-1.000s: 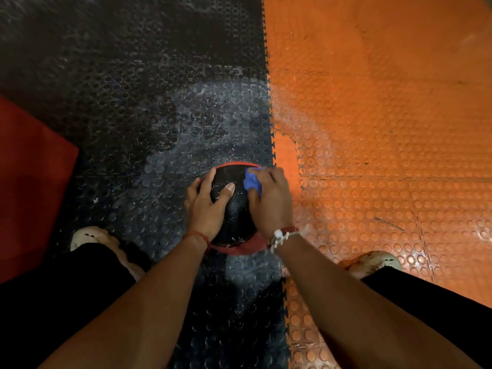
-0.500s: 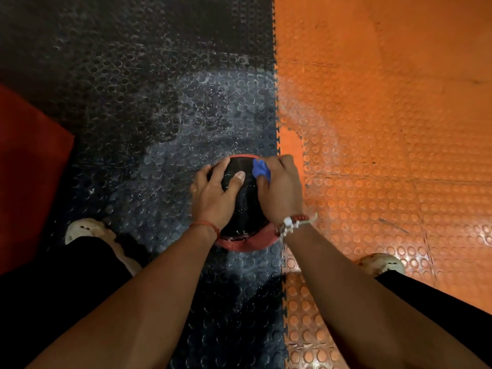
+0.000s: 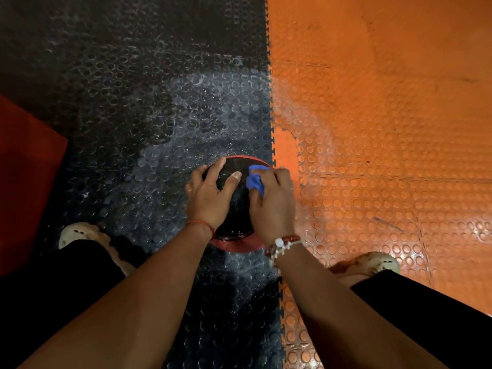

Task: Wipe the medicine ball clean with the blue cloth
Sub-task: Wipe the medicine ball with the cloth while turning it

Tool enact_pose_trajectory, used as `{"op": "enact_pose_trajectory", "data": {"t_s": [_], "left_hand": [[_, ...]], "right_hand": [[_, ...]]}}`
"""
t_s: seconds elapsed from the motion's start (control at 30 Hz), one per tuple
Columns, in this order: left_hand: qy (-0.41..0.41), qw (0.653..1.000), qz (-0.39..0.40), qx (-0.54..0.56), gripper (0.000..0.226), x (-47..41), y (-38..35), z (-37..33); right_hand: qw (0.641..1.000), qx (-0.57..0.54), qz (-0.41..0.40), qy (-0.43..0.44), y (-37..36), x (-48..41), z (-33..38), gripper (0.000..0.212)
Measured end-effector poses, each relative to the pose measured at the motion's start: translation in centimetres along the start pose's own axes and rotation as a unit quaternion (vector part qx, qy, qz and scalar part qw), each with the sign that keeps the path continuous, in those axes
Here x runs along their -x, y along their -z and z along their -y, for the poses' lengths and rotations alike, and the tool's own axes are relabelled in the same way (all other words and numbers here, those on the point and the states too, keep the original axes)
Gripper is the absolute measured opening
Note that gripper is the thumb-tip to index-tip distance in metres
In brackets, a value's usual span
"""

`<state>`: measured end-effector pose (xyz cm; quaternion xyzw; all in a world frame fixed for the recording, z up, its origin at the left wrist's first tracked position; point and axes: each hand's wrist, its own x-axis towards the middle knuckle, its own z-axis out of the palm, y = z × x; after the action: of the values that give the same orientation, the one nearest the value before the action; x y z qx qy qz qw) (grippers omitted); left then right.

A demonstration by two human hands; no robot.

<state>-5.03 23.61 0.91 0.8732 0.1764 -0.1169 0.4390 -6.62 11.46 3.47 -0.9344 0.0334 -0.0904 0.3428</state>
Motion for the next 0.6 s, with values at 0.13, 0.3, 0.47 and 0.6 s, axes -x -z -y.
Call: {"op": "enact_pose_trajectory", "data": {"t_s": [0.13,0.3,0.47,0.6], "left_hand": [[0.002,1.0,-0.004,0.003,0.052,0.4,0.0,-0.1],[0.015,1.0,0.0,0.011,0.052,0.3,-0.1,-0.4],[0.015,1.0,-0.006,0.007,0.051,-0.1,0.0,-0.2],[0.005,1.0,-0.001,0.007,0.051,0.3,0.2,0.0]], "right_hand": [[0.996,0.036,0.041,-0.074,-0.1,-4.3,-2.4,0.024],[0.981,-0.003,-0.009,-0.194,0.8,-2.2,-4.0,0.026],[0.992,-0.037,-0.045,-0.11,0.7,3.3,-0.4,0.036],[0.995,-0.019,-0.023,-0.097,0.5,0.2,-1.5,0.033]]}}
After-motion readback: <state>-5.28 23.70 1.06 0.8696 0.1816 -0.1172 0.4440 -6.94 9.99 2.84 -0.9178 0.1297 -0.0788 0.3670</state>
